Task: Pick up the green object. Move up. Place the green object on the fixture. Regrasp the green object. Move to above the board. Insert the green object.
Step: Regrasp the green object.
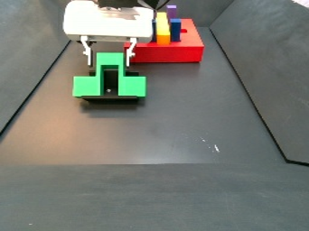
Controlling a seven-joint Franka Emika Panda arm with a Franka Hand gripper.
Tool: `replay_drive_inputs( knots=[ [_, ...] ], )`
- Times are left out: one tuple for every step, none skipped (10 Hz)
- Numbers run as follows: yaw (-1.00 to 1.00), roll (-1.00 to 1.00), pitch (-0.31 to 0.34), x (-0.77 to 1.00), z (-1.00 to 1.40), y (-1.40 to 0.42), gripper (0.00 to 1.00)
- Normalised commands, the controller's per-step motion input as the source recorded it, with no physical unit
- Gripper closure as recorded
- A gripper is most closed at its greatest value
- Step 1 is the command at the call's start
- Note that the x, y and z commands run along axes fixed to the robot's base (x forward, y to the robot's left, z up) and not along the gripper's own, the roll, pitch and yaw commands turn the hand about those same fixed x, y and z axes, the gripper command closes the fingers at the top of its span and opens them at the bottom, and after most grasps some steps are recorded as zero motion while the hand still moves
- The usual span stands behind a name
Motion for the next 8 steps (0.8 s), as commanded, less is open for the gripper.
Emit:
replay_drive_inputs(
  knots=[
    [0.00, 0.00, 0.017, 0.14, -0.04, 0.03, 0.00],
    [0.00, 0.00, -0.006, 0.00, 0.00, 0.00, 0.00],
    [0.00, 0.00, 0.000, 0.00, 0.00, 0.00, 0.00],
    [0.00, 0.00, 0.000, 0.00, 0.00, 0.00, 1.00],
    [0.00, 0.00, 0.000, 0.00, 0.00, 0.00, 1.00],
    [0.00, 0.00, 0.000, 0.00, 0.00, 0.00, 1.00],
    [0.00, 0.00, 0.000, 0.00, 0.00, 0.00, 1.00],
    [0.00, 0.00, 0.000, 0.00, 0.00, 0.00, 1.00]
  ],
)
